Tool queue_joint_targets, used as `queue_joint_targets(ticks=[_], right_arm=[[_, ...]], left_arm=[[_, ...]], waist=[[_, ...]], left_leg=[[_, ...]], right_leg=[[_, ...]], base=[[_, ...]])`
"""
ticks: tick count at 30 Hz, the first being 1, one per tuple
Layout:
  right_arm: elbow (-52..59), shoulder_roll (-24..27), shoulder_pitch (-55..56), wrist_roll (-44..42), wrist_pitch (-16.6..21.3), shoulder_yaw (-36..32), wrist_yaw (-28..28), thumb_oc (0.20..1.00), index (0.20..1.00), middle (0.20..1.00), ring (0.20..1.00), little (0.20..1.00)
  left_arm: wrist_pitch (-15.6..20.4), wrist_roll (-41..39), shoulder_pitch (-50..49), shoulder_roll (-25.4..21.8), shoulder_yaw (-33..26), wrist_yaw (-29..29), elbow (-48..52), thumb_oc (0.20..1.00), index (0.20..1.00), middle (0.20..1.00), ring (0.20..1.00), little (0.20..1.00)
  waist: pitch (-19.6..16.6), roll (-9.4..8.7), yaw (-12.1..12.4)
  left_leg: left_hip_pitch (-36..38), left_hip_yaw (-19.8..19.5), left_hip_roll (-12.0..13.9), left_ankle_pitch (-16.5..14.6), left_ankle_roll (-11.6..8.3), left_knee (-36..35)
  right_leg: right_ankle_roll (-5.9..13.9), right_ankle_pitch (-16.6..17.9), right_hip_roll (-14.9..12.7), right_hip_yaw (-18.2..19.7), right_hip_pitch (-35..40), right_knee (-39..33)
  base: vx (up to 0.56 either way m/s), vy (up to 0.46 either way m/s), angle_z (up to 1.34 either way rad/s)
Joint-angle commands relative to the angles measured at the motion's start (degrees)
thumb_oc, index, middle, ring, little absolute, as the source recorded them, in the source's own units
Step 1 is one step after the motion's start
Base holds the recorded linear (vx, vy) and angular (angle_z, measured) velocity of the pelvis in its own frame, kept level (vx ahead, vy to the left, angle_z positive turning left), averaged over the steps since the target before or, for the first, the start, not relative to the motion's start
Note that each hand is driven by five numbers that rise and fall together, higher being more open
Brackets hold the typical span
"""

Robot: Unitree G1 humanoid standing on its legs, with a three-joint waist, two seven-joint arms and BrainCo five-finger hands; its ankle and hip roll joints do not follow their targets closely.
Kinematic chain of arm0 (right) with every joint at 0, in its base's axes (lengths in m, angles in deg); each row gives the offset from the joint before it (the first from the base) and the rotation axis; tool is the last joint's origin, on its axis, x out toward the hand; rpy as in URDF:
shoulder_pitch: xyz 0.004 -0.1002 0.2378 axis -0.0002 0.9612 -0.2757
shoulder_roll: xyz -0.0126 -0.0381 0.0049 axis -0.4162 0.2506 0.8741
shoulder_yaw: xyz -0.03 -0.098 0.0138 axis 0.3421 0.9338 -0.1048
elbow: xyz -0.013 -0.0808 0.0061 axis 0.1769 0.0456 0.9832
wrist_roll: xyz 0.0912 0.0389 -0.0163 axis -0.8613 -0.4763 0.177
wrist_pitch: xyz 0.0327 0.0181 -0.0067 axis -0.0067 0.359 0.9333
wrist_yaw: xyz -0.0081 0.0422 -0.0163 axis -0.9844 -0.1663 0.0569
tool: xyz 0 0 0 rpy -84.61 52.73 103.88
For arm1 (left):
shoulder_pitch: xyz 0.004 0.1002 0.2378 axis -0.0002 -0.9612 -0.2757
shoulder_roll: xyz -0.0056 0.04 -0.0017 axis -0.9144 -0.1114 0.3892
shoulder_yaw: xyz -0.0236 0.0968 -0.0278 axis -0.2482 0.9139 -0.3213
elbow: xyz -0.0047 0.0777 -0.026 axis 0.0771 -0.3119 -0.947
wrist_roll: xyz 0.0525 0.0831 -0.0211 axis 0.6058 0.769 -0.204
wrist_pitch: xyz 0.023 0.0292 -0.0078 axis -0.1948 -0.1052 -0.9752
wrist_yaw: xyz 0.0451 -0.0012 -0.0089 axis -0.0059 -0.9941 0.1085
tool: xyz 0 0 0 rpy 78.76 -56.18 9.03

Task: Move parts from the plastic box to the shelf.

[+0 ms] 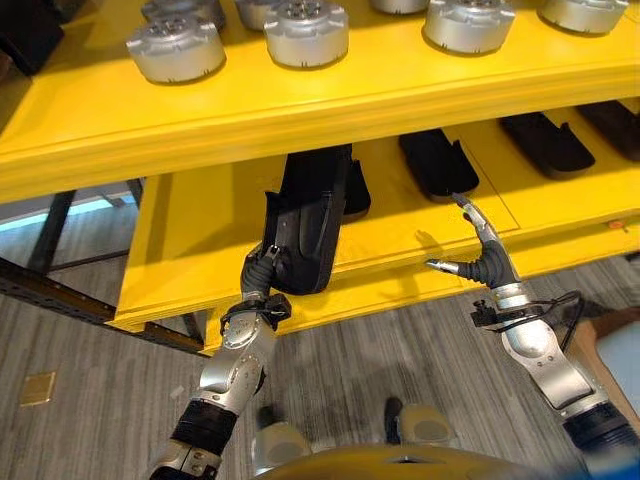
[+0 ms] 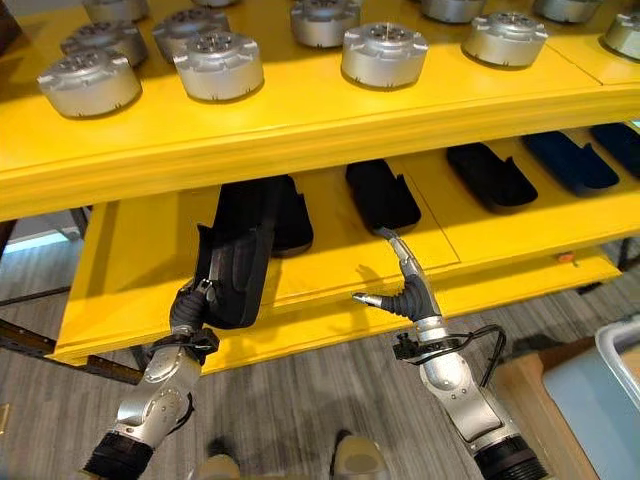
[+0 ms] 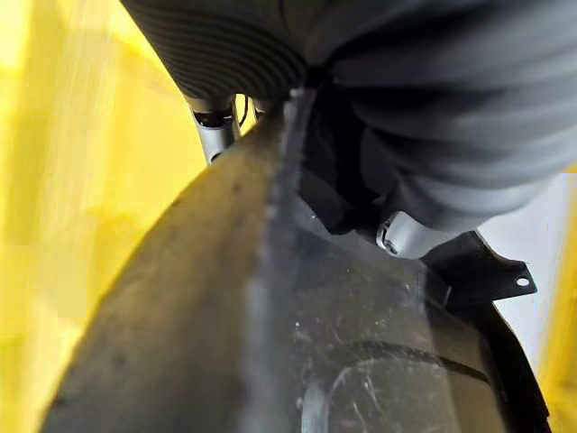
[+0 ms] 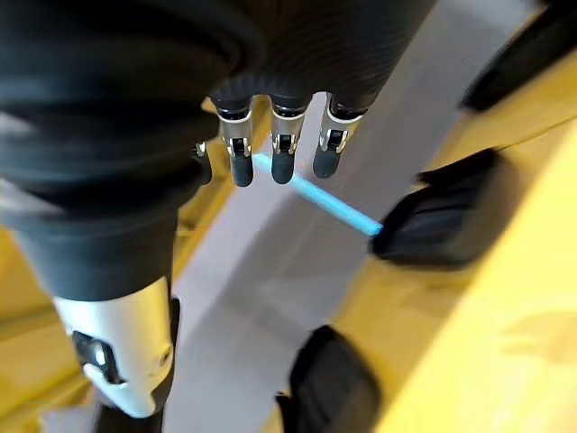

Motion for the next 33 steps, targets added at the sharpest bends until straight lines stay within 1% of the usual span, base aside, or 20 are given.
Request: queue_joint_targets(ticks=[1, 2, 4, 5, 6, 7, 9, 12, 13, 16, 17, 20, 23, 27, 28, 30, 31, 32, 33], right_arm=[[2.87, 1.40, 0.46, -3.61, 2.32, -0.61, 0.81, 1.000, 1.000, 1.000, 1.000, 1.000], [3.00, 1.43, 1.47, -4.75, 2.14, -1.28, 1.95, 1.000, 1.000, 1.000, 1.000, 1.000], [2.69, 1.11, 2.99, -5.74, 1.45, -2.34, 3.52, 1.000, 1.000, 1.000, 1.000, 1.000], [3.06, 0.99, 4.45, -5.33, 1.05, -3.04, 4.38, 1.000, 1.000, 1.000, 1.000, 1.000], [3.10, 0.87, 4.73, -5.35, 1.16, -3.16, 4.52, 1.000, 1.000, 1.000, 1.000, 1.000], [3.28, 0.61, 5.14, -4.61, 1.41, -3.32, 4.87, 1.000, 1.000, 1.000, 1.000, 1.000], [4.05, 0.47, 5.17, -4.74, 1.79, -3.58, 4.99, 1.000, 1.000, 1.000, 1.000, 1.000], [5.22, 0.45, 4.96, -4.96, 2.06, -3.76, 4.87, 1.000, 1.000, 1.000, 1.000, 1.000], [6.39, 0.39, 4.42, -4.46, 2.61, -3.74, 4.55, 1.000, 1.000, 1.000, 1.000, 1.000], [8.12, 0.54, 3.80, -4.34, 3.24, -3.58, 3.81, 1.000, 1.000, 1.000, 1.000, 1.000], [9.63, 0.74, 3.10, -3.51, 3.31, -3.29, 3.42, 1.000, 1.000, 1.000, 1.000, 1.000], [10.64, 1.03, 1.96, -3.50, 3.11, -2.31, 3.21, 1.000, 1.000, 1.000, 1.000, 1.000], [11.37, 1.32, 0.20, -3.33, 3.96, -1.09, 3.69, 1.000, 1.000, 1.000, 1.000, 1.000], [12.42, 2.05, -3.34, -2.80, 5.22, 1.04, 5.81, 1.000, 1.000, 1.000, 1.000, 1.000], [12.51, 2.10, -3.74, -2.66, 5.17, 1.22, 5.94, 1.000, 1.000, 1.000, 1.000, 1.000], [13.17, 2.52, -6.03, -3.74, 4.78, 2.12, 7.48, 1.000, 1.000, 1.000, 1.000, 1.000], [13.53, 2.62, -6.78, -4.17, 4.33, 2.35, 8.09, 1.000, 1.000, 1.000, 1.000, 1.000], [13.46, 2.54, -7.23, -4.10, 3.56, 2.58, 8.37, 1.000, 1.000, 1.000, 1.000, 1.000], [13.41, 2.44, -7.69, -4.36, 2.83, 2.80, 8.50, 1.000, 1.000, 1.000, 1.000, 1.000]], left_arm=[[5.82, -0.14, -0.78, -0.50, -2.38, -1.20, 5.31, 0.200, 0.200, 0.200, 0.200, 0.200], [6.37, 1.19, -0.24, -0.50, -2.07, -0.82, 4.95, 0.200, 0.200, 0.200, 0.200, 0.200], [5.31, 3.67, 0.50, -0.76, -1.78, 0.94, 5.09, 0.200, 0.200, 0.200, 0.200, 0.200], [3.61, 2.12, 0.66, -0.61, -1.97, 1.51, 4.57, 0.200, 0.200, 0.200, 0.200, 0.200], [3.62, 2.36, 0.60, -0.54, -2.17, 1.41, 4.28, 0.200, 0.200, 0.200, 0.200, 0.200], [4.01, 2.57, 0.37, -0.61, -2.75, 1.15, 4.00, 0.200, 0.200, 0.200, 0.200, 0.200], [4.03, 2.51, -0.33, -1.14, -3.64, 1.11, 5.10, 0.200, 0.200, 0.200, 0.200, 0.200], [4.16, 2.54, -0.83, -1.61, -4.08, 1.45, 6.33, 0.200, 0.200, 0.200, 0.200, 0.200], [4.65, 2.52, -1.03, -1.90, -4.54, 1.95, 7.45, 0.200, 0.200, 0.200, 0.200, 0.200], [5.63, 2.61, -1.12, -2.12, -4.98, 2.90, 9.00, 0.200, 0.200, 0.200, 0.200, 0.200], [5.30, 2.15, -0.86, -2.00, -5.31, 3.85, 9.97, 0.200, 0.200, 0.200, 0.200, 0.200], [5.24, 1.79, 0.03, -1.57, -5.50, 4.79, 9.91, 0.200, 0.200, 0.200, 0.200, 0.200], [5.05, 0.90, 1.97, -1.16, -5.71, 6.05, 9.51, 0.200, 0.200, 0.200, 0.200, 0.200], [3.70, -3.89, 6.66, 0.26, -4.85, 7.70, 6.75, 0.200, 0.200, 0.200, 0.200, 0.200], [3.86, -3.88, 7.11, 0.38, -4.76, 7.99, 6.26, 0.200, 0.200, 0.200, 0.200, 0.200], [4.51, -3.37, 10.08, 1.17, -4.44, 10.60, 3.09, 0.200, 0.200, 0.200, 0.200, 0.200], [4.65, -2.22, 11.35, 1.39, -4.50, 12.86, 1.50, 0.200, 0.200, 0.200, 0.200, 0.200], [4.62, -2.93, 12.29, 1.84, -4.73, 14.50, 0.11, 0.200, 0.200, 0.200, 0.200, 0.200], [5.02, -3.38, 13.01, 2.26, -4.96, 14.77, -1.12, 0.200, 0.200, 0.200, 0.200, 0.200]], waist=[[-1.46, 1.08, -0.09], [-1.23, 1.60, -0.38], [-0.98, 1.92, -0.59], [-0.98, 2.40, -0.24], [-1.02, 2.49, -0.13], [-0.96, 2.56, 0.30], [-0.70, 2.40, 1.06], [-0.31, 1.98, 1.82], [0.24, 1.54, 2.63], [1.01, 0.95, 3.58], [1.67, 0.53, 4.21], [2.29, 0.10, 4.79], [3.18, -0.21, 5.10], [4.56, -0.70, 4.95], [4.64, -0.71, 4.90], [5.12, -0.90, 4.53], [5.29, -0.94, 4.23], [5.47, -0.98, 4.06], [5.63, -1.03, 3.94]], left_leg=[[2.97, 2.94, -0.69, 4.15, -1.99, -3.18], [2.67, 4.04, -0.87, 3.62, -1.54, -2.82], [3.38, 4.40, -2.59, 1.94, -1.42, -3.32], [3.62, 3.68, -3.86, 1.45, -1.75, -4.12], [3.76, 3.56, -4.14, 1.37, -1.84, -4.42], [4.15, 3.33, -4.76, 1.18, -2.05, -5.11], [4.13, 3.12, -5.12, 0.88, -2.06, -5.53], [3.59, 2.77, -5.23, 0.46, -1.97, -5.18], [2.67, 2.30, -5.32, 0.05, -1.77, -4.49], [1.19, 1.75, -5.36, -0.34, -1.57, -3.39], [-0.27, 0.90, -5.49, -0.56, -1.46, -2.03], [-1.90, -0.14, -5.49, -0.57, -1.47, -0.59], [-3.74, -1.00, -5.28, -0.47, -1.50, 1.00], [-6.00, -1.96, -5.12, -0.56, -1.57, 3.23], [-6.11, -2.00, -5.13, -0.56, -1.57, 3.37], [-6.94, -2.16, -5.04, -0.47, -1.60, 4.34], [-7.44, -2.25, -4.91, -0.48, -1.68, 4.95], [-7.79, -2.35, -4.85, -0.43, -1.72, 5.30], [-8.04, -2.44, -4.87, -0.41, -1.72, 5.53]], right_leg=[[0.58, -5.09, 1.68, -0.94, 2.40, 2.40], [0.45, -4.42, 1.46, -1.73, 1.86, 2.67], [1.44, -3.99, 0.18, -2.26, 2.02, 2.72], [2.64, -2.54, -0.79, -2.40, 2.06, 1.38], [3.08, -2.15, -1.12, -2.45, 1.96, 1.04], [4.11, -1.25, -2.12, -2.84, 1.76, 0.23], [5.00, -0.42, -2.99, -3.35, 1.47, -0.54], [5.40, 0.02, -3.33, -3.65, 1.20, -1.07], [5.56, 0.18, -3.42, -3.86, 0.74, -1.11], [5.38, -0.17, -3.07, -3.80, 0.17, -0.69], [5.04, -0.56, -2.58, -3.46, -0.26, -0.05], [4.66, -1.02, -1.96, -2.93, -0.76, 0.76], [4.28, -1.59, -1.28, -2.36, -1.50, 1.92], [3.79, -2.38, -0.19, -1.32, -2.72, 3.78], [3.77, -2.42, -0.13, -1.24, -2.83, 3.94], [3.66, -2.55, 0.22, -0.65, -3.52, 4.92], [3.63, -2.72, 0.34, -0.35, -4.07, 5.62], [3.59, -2.81, 0.42, -0.15, -4.39, 6.03], [3.59, -2.82, 0.46, 0.08, -4.60, 6.27]], base=[[0.06, 0.353, -0.07], [0.08, 0.364, 0.02], [0.07, 0.344, 0.24], [0.07, 0.241, 0.27], [0.05, 0.223, 0.18], [0.01, 0.107, 0.04], [0.00, 0.046, 0.04], [-0.03, -0.022, -0.01], [-0.08, -0.061, -0.04], [-0.05, -0.058, -0.02], [-0.04, -0.068, 0.06], [-0.02, -0.066, 0.08], [-0.02, -0.058, 0.03], [-0.01, -0.042, 0.02], [0.00, 0.000, 0.00], [0.00, 0.000, 0.00], [0.02, 0.006, -0.08], [0.01, 0.009, -0.11], [0.01, 0.008, -0.11]])
